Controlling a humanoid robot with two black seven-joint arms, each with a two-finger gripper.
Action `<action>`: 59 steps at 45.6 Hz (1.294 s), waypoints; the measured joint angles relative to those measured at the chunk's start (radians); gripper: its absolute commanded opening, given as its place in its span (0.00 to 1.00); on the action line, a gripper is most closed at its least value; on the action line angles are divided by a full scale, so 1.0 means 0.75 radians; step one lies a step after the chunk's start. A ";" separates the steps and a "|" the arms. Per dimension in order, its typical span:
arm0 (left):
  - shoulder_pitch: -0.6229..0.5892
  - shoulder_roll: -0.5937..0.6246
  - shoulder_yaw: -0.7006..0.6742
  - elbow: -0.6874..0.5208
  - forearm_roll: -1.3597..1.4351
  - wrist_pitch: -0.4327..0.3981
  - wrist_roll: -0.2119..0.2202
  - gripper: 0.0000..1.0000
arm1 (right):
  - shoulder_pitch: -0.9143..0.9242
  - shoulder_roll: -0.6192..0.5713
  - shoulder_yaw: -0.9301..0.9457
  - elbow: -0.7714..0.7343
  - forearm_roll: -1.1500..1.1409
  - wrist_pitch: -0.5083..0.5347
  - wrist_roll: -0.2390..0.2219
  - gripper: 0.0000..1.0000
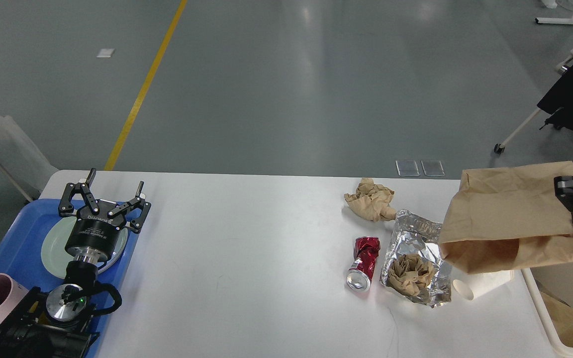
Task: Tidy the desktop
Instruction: 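Lift the brown paper bag and drop it into the white bin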
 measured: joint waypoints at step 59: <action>0.002 0.002 0.000 0.000 0.000 0.001 0.000 0.96 | -2.385 0.096 1.087 -1.995 -0.078 -0.554 -0.014 0.00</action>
